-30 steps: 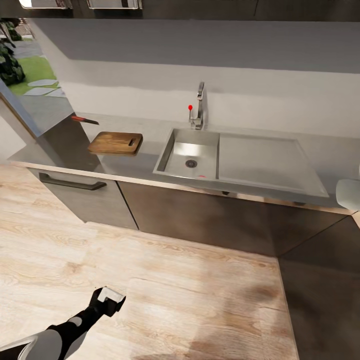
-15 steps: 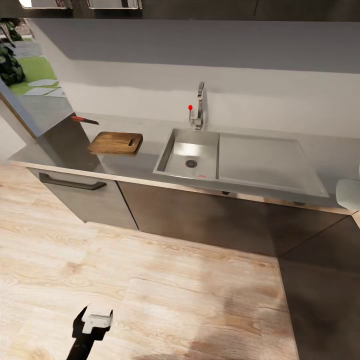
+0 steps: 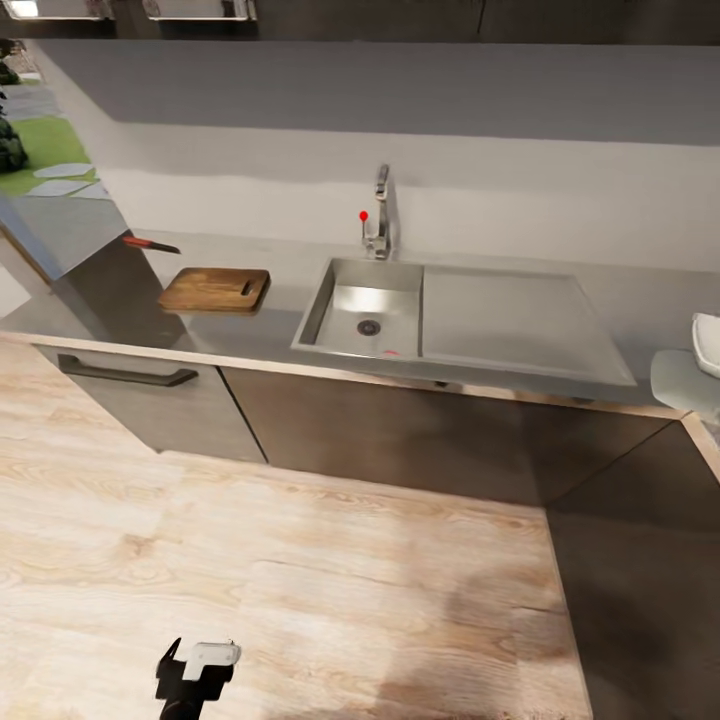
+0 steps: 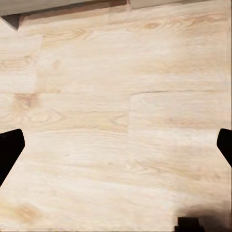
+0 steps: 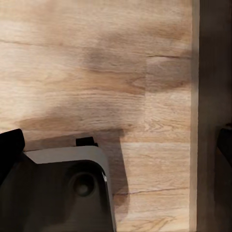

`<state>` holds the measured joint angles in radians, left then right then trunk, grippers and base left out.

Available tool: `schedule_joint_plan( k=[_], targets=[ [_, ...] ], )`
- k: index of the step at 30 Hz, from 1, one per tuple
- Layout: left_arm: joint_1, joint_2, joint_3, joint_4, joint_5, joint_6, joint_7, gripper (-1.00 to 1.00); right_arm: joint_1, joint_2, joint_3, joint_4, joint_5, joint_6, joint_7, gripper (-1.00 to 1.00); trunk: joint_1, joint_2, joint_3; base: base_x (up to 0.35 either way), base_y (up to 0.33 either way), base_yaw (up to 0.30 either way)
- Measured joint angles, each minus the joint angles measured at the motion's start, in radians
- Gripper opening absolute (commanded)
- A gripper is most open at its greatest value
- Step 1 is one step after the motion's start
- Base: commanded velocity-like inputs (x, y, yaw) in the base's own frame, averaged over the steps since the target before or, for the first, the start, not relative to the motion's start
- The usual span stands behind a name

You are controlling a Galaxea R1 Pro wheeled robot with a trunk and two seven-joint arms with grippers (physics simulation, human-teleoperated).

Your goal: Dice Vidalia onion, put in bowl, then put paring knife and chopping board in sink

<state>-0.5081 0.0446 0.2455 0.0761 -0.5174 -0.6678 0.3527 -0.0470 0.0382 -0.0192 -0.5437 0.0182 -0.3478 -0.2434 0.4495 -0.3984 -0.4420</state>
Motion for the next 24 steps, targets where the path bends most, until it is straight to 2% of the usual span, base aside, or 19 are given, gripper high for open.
schedule_joint_plan(
  k=[3,5,24],
  targets=[
    [0.0,-0.026,0.0,-0.001,-0.001,0.082,-0.002,1.0,0.0,0.001,0.001,0.009,0.0,-0.017,0.0,1.0,0.0,0.0,0.002,0.0,0.0,-0.258],
    [0.0,-0.036,0.001,-0.001,-0.001,0.112,-0.002,1.0,0.0,0.001,0.001,0.012,0.0,-0.022,0.0,1.0,0.0,0.0,0.004,0.0,0.0,-0.264],
    [0.0,-0.04,0.002,-0.001,0.0,0.124,-0.002,1.0,0.0,0.001,0.001,0.032,0.001,-0.026,0.0,1.0,0.0,0.0,0.019,0.0,0.0,-0.266]
  ],
)
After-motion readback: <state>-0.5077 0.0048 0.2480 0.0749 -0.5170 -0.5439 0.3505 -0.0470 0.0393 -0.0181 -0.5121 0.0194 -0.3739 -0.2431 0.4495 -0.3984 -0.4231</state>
